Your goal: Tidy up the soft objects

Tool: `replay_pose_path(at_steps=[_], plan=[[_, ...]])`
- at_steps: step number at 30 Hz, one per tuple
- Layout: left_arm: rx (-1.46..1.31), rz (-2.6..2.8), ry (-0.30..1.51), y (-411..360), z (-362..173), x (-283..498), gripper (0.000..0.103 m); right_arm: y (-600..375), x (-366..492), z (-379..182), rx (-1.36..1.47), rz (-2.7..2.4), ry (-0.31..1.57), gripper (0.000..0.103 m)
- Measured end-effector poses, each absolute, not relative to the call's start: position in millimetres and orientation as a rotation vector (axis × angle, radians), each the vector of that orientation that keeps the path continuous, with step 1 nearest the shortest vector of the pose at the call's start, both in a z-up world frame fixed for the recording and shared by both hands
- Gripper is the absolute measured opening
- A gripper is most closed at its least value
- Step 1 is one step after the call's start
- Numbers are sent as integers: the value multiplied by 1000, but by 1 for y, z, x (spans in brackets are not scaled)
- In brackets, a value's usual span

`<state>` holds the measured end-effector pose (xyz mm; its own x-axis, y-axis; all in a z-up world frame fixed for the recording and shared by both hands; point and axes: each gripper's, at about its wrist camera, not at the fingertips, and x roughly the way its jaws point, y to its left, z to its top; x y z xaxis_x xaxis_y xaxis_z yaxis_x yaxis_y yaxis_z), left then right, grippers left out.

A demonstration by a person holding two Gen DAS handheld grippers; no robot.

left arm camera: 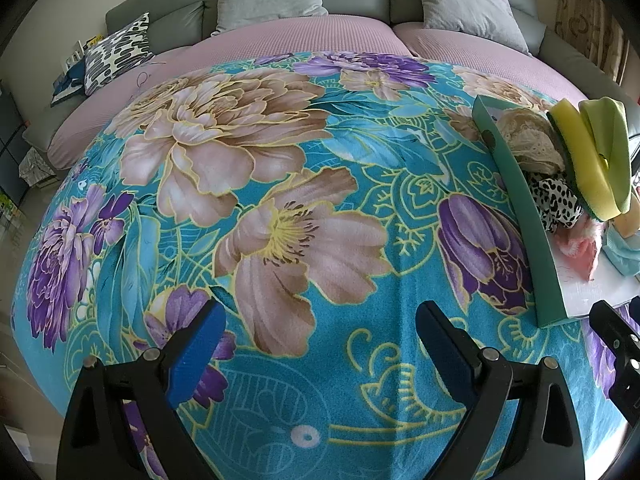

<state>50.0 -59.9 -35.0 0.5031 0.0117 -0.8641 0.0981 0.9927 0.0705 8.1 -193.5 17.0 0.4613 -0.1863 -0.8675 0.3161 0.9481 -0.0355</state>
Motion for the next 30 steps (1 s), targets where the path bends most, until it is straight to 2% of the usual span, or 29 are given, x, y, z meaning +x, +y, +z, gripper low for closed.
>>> replay_pose_path(at_steps=[30], plan=[[126,-44,1030,-61,-32,48,96,-193,8,17,139,-310,1048,82]])
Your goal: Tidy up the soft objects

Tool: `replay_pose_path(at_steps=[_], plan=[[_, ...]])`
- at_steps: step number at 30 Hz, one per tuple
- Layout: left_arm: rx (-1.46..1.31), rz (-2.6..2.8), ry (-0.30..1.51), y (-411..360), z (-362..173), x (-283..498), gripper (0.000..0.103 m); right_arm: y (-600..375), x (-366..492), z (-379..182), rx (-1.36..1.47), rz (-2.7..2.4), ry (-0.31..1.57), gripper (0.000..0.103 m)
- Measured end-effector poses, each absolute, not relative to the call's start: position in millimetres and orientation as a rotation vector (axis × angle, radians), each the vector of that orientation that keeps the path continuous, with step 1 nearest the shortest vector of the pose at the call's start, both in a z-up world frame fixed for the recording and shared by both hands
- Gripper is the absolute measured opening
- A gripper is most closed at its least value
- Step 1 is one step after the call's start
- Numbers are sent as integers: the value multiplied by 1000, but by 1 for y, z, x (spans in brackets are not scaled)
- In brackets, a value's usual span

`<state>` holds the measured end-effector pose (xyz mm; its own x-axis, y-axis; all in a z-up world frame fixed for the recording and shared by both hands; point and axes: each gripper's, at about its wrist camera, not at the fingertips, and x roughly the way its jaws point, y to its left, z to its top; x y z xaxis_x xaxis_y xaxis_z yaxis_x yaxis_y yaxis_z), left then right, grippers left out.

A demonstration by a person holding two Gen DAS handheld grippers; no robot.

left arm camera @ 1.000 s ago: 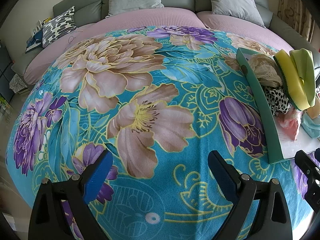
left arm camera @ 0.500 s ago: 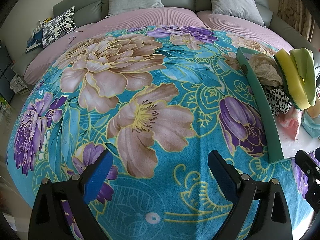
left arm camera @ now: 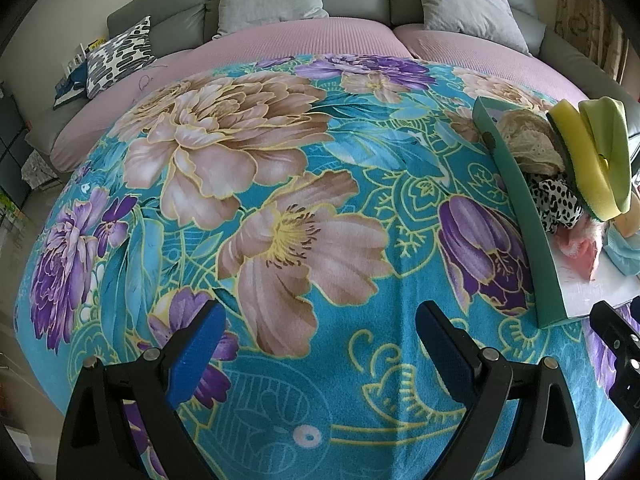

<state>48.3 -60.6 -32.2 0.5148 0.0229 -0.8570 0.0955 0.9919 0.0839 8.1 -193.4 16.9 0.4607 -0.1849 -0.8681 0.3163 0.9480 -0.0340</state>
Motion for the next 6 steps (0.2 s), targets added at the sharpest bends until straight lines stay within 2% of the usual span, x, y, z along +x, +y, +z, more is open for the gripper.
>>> replay_pose_path(at_steps=[6], plan=[[131,-38,1016,-61,-30,47,96,-193,8,17,138,-310,1048,82]])
